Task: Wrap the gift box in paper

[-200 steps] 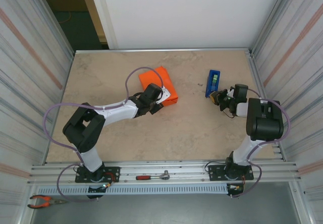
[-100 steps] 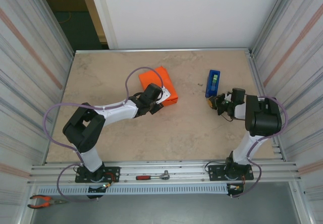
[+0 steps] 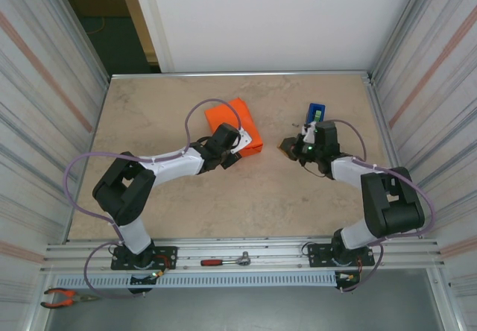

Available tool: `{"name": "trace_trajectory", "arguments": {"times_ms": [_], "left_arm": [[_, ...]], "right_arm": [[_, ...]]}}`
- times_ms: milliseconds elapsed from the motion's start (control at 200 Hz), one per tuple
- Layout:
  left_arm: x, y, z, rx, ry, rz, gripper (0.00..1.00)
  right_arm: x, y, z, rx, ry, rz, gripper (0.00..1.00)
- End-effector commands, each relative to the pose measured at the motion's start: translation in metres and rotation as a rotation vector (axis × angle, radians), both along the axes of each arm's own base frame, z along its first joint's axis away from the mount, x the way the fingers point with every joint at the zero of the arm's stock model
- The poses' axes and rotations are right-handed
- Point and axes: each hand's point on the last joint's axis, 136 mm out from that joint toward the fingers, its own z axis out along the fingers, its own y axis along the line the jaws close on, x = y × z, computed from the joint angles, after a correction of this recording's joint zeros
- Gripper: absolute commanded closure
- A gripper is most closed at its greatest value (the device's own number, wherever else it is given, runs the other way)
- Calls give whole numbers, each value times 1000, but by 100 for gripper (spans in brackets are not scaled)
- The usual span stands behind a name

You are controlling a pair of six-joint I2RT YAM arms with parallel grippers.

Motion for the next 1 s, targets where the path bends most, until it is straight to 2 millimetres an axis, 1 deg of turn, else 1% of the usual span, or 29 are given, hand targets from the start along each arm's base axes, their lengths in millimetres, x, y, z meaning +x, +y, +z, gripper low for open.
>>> {"name": "trace_trajectory", "arguments": {"times_ms": [0,90,200,361,441,601,711,992], "left_arm": [[-17,6,-24,41,102,-20,43],[-17,6,-25,41,104,-21,43],[-18,6,-25,42,104,-22,43],[-18,6,-24,40,102,-22,43],[-17,6,-24,41,102,-22,43],[-18,6,-24,40,102,-22,43],[-18,6,-24,40,103,-22,43],[-18,4,-24,42,103,-26,43]], "right_arm": [[-6,24,13,-42,-113,77,100],[-12,43,14,-40,-149,122,100],[-15,62,13,-30,-181,156,100],[-13,78,17,-3,-220,170,100],[-12,84,15,8,-229,173,100],[-7,91,13,11,-232,162,100],[-3,92,7,16,-220,148,100],[4,100,4,36,-215,145,100]]}}
